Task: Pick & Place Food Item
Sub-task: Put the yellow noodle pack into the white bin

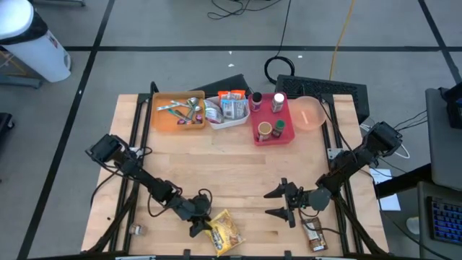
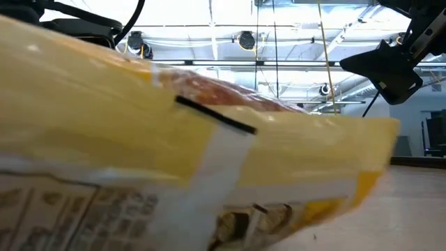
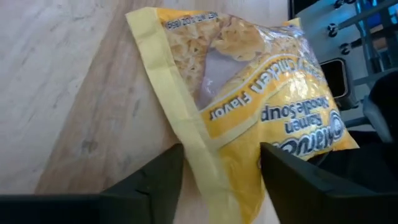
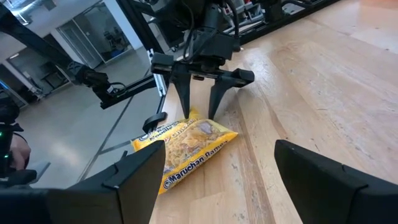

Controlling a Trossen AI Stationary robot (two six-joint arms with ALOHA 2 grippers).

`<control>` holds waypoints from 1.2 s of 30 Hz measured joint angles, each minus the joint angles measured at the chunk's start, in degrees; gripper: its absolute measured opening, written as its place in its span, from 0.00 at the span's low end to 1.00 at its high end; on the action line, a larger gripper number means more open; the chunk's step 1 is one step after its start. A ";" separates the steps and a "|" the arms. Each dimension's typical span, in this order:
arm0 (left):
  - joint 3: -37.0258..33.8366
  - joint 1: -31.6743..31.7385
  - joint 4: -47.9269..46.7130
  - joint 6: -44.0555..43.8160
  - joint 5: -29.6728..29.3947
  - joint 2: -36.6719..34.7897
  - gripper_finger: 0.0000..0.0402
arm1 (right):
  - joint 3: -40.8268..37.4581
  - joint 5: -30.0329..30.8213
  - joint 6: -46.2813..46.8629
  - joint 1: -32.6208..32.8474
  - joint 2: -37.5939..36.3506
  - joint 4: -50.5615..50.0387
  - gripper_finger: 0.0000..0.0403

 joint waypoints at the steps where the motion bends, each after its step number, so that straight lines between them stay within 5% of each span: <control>1: 0.00 0.00 0.09 0.00 0.04 0.00 0.51 | 0.00 0.00 0.00 0.00 0.00 -0.04 0.73; 17: 0.00 1.86 1.17 5.70 0.63 0.00 0.02 | 0.00 0.00 0.76 0.00 0.02 -1.30 0.73; 36: -0.04 6.78 2.61 18.23 7.06 -6.11 0.02 | 0.02 1.66 0.40 -0.56 0.02 -0.80 0.73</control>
